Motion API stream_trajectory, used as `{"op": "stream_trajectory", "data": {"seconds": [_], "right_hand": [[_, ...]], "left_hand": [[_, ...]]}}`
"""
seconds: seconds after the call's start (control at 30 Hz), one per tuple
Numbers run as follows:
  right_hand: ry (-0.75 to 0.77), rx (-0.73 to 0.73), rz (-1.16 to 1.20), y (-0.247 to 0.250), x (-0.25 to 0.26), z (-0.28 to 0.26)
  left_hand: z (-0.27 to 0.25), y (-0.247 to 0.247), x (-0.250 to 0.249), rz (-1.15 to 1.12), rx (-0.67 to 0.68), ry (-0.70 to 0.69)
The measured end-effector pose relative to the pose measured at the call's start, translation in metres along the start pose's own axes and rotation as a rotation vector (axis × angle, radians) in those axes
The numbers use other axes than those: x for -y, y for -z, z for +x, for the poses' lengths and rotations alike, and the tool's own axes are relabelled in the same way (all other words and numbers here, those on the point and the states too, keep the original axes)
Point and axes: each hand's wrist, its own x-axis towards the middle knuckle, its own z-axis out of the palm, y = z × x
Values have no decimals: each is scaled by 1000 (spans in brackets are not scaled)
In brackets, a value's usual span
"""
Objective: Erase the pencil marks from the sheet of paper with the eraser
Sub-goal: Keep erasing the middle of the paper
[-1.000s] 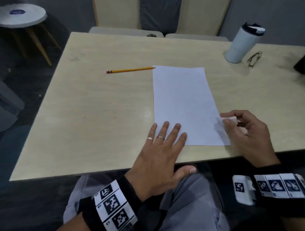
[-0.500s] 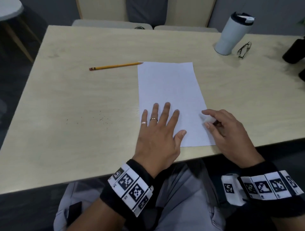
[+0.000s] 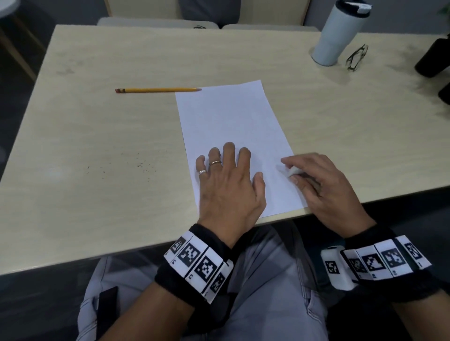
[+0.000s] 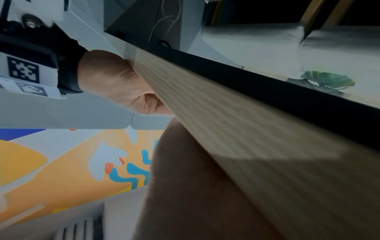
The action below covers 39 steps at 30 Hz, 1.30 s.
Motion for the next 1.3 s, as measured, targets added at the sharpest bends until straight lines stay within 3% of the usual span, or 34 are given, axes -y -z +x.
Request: {"op": "stream_trajectory", "data": {"seconds": [0.17,0.33,0.57,0.73,0.9,1.03,1.2,1.3], "right_hand": [[-113,-171,78,10,27,-5],[-82,-61,47,-15,56,-26],[-146,-85,52,2,30,-20],[-57,54,68,-16,56,-15],[-135,48,31,7,35,-11],[-13,175,16,-3,57,-10],[-124,80,21,15,28,-9],[-54,141,34,4,49,-6]], "left_hand": [[2,-1,4,29,115,-19],[3,-2,4,44,139,-26],[2,0,5,60,159,-34],[3,-1,6,56,166,-39],[2,-1,7,41,149,-44],[3,1,5,42,178,-40],[2,2,6,33,177,-42],[3,2,6,33,190,-44]]}}
